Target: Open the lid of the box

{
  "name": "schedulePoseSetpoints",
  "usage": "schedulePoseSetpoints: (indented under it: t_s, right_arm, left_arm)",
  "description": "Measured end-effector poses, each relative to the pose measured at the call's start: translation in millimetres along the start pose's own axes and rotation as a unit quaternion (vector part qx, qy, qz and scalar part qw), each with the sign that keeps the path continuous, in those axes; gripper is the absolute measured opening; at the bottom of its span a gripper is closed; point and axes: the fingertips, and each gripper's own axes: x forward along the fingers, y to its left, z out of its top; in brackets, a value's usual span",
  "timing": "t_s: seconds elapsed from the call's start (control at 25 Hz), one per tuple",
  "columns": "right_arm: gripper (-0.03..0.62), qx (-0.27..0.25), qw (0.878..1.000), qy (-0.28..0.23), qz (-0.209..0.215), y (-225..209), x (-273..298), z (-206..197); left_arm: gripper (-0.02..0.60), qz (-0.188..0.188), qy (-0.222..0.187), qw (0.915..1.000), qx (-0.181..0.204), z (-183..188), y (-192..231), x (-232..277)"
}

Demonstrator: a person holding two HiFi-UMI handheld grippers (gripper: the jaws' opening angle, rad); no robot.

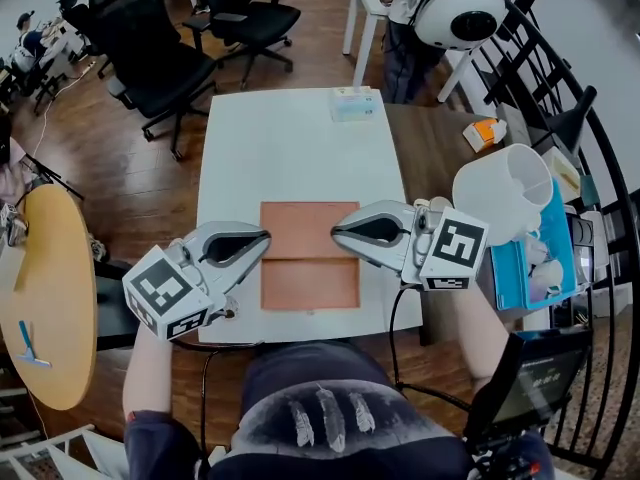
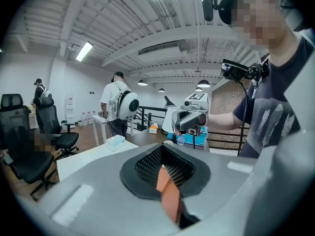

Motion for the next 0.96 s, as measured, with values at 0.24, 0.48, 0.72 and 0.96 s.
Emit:
schedulePoseSetpoints:
  t_s: [0.24,0.48,0.72,0.96]
  right_arm:
    - [0.003,0.029,0.999,0.007,-0.017,-10,-12,-20]
    - [0.003,0.051,0.998,0.026,-0.036,-12,-25,-40]
    - [0.003,0.061,0.997,0.035,-0.043,-14,-26,-46]
    - [0.003,0.066,0.996,0.034,-0.047,-17,-25,-49]
  left_arm:
    - [0.017,0.012,0.015,0.9998,-0.011,-15,7,-5]
    - [0.017,0.015,0.034,0.9992,-0.018,-27,14,-7]
    - [0.017,0.01,0.042,0.9989,-0.018,-31,17,-7]
    - [0.017,0.013,0.048,0.9987,-0.006,-33,22,-6]
